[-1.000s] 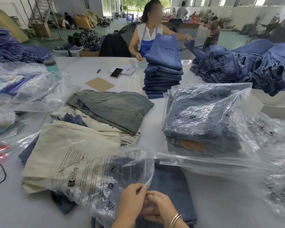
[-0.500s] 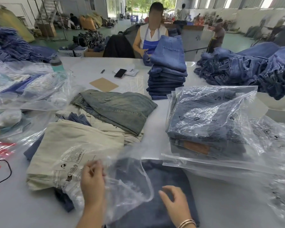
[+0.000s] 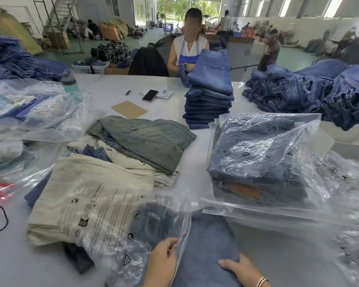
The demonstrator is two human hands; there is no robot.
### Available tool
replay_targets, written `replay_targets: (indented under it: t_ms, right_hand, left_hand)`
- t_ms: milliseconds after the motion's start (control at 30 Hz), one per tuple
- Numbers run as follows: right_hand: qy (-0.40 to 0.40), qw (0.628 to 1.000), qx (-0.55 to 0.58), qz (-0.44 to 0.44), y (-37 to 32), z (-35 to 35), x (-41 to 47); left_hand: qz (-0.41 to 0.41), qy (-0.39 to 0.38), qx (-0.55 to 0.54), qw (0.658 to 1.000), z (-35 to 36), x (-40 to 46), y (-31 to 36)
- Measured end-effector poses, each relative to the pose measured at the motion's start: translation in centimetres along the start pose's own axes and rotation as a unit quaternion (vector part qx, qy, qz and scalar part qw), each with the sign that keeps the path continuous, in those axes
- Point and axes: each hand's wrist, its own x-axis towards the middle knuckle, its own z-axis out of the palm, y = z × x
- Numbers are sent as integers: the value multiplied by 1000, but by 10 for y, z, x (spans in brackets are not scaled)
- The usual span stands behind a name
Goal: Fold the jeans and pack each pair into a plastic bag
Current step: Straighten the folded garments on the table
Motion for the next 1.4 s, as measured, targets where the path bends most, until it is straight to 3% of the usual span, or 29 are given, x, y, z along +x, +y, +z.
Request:
replay_targets:
  t_ms: [133,267,433,567,667,700,733,800,867,933,1133,1300,1400]
  right_hand:
    - [-1,986,-144,-87,-20,20,-16]
    - [22,965,-253,-68,-37,32,-26]
    - [5,944,-314,-103,-42,50,-31]
    - [-76,962,-206,-163,-57,78,-37]
    - [-113,969,-147,-162,-62,83,-43]
    - [-122,967,-147,-168,-61,84,-45]
    - [-120,974,-127,-147,-62,91,-47]
    - [-98,981,-108,-127,-56,107,-45]
    - [-152,961,-113,-202,-38,114,-43]
    - [-155,963,-97,-199,-31,107,-40]
    - [-67,965,-84,-238,-68,54,4]
    - [-177,929,-197,-260,-95,36,30]
    - [-132,911,-286,-265,-92,48,27]
  left_hand:
    - [-58,-24,-9,998,1,3,-10]
    - [-41,54,-3,998,-21,6,6]
    - [5,39,-3,999,-39,5,26]
    - [-13,-6,-115,993,-33,3,32]
    - [-87,-16,-291,952,-41,3,30]
    - [-105,-26,-301,948,-46,6,29]
    - [-122,-47,-290,948,-51,8,31]
    - [-81,-60,-199,975,-57,10,23]
    - [-55,-30,-110,992,-62,9,17]
    - [-35,-2,-92,995,-68,11,14]
    - [-18,-173,-167,971,-89,1,34]
    - [-7,-269,-215,939,-98,-3,40]
    - [-2,-281,-208,937,-96,-4,35]
